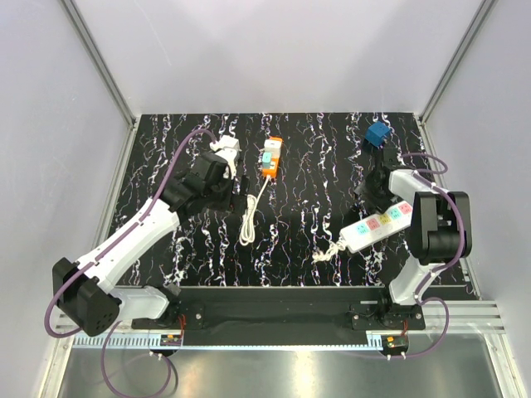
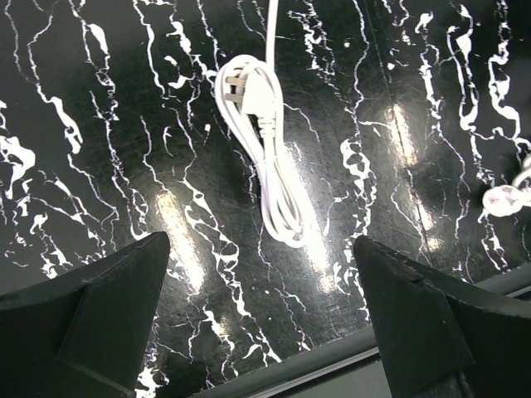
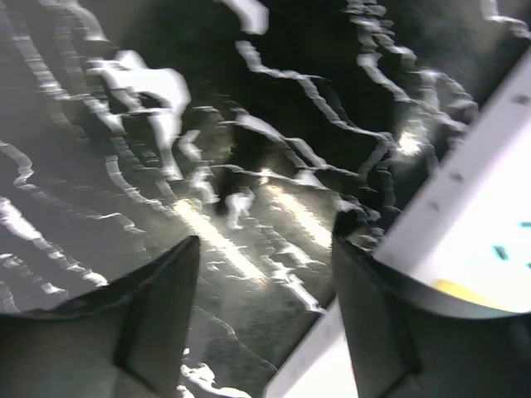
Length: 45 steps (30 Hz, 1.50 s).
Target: Insert the plug
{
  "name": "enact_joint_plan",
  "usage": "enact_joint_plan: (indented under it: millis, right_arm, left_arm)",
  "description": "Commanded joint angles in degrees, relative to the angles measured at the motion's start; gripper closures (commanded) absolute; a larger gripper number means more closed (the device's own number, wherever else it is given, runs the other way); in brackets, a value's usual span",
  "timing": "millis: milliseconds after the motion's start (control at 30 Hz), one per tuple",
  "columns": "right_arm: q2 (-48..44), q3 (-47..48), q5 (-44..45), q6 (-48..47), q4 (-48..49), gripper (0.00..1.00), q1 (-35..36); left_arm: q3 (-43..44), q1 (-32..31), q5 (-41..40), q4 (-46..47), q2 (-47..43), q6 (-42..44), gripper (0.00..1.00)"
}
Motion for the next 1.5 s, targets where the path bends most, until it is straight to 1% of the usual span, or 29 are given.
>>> enact_joint_plan:
  millis: [0,133,367,433,533,600,700,833,900,967,1133,1200,1233,1267,1300,1333,1367,1400,1467]
  right_arm:
    - [-1.2,1.6,5.7,1.8,-7.3,0.26,-1.5]
    - [-6.0,2.8,6.7,2.0,-9.7,0.2,-4.6]
    - [-10.8,3.1,9.4,1.4,-13.1,0.14,-8.3]
    - [-10.9,2.6,11.5,3.2,-15.2,0.11,-9.6]
    - [-11.8,0.2,11.6,6.2,-17.8,0.09,-11.5]
    - [-12.6,-2.2,13.0,7.4,-17.1,0.04,-12.7]
    - [-12.2,-3.7,13.4,7.6,-15.8,0.01,-14.0]
    - [-10.0,-4.9,11.0,7.3,-12.9,0.01,-14.4]
    - [-9.0,-5.7,9.7,7.2,-9.8,0.01,-14.4]
    - [-8.4,-6.5,8.7,7.0,-7.0,0.03,-14.4]
    - [-6.1,-6.8,6.4,6.0,-5.3,0.09,-14.4]
    - [-6.2,-7.4,5.3,5.1,-4.2,0.13,-14.4]
    - [-6.3,-7.6,4.4,3.9,-2.7,0.16,-14.4]
    - [-6.6,-8.2,3.2,3.2,-1.8,0.22,-14.4]
    - [-7.3,-8.6,0.2,2.2,-0.7,0.36,-14.4]
    - [-7.7,-8.8,-1.5,0.4,0.3,0.42,-14.1]
    - [-8.0,-8.8,-3.1,-0.4,1.9,0.46,-13.7]
    - [-8.3,-8.6,-5.6,-1.2,2.5,0.53,-13.1]
    - [-8.1,-6.7,-8.5,-3.0,2.6,0.57,-10.2]
  left_arm:
    - [-0.6,0.3,-2.1,1.2,-1.5,0.3,0.01]
    - [-0.7,0.3,-3.0,1.3,-2.1,0.1,0.01]
    - [-0.7,0.3,-2.8,1.3,-2.5,0.0,0.01]
    - [-0.7,0.3,-2.7,1.3,-2.6,0.0,0.01]
    - [-0.7,0.3,-2.5,1.3,-2.6,0.0,0.01]
    - [-0.6,0.3,-2.2,1.3,-2.7,0.0,0.01]
    - [-0.6,0.3,-1.8,1.4,-2.7,0.1,0.01]
    - [-0.6,0.3,-1.7,1.4,-2.6,0.2,0.01]
    - [-0.6,0.3,-1.8,1.5,-2.8,0.2,0.01]
    - [-0.7,0.3,-1.8,1.4,-2.8,0.3,0.01]
    - [-0.6,0.3,-1.8,1.4,-2.6,0.3,0.01]
    - [-0.5,0.3,-1.8,1.4,-2.5,0.3,0.01]
    - [-0.5,0.3,-1.7,1.4,-2.6,0.3,0.01]
    - [-0.5,0.3,-1.7,1.4,-2.4,0.4,0.01]
    - [-0.5,0.3,-1.8,1.4,-2.5,0.3,0.01]
    - [-0.4,0.3,-1.8,1.5,-2.4,0.3,0.01]
    - [-0.4,0.4,-1.8,1.5,-2.5,0.2,0.01]
    - [-0.5,0.4,-1.9,1.5,-2.5,0.1,0.01]
    - [-0.4,0.7,-1.8,1.5,-2.6,-0.1,0.01]
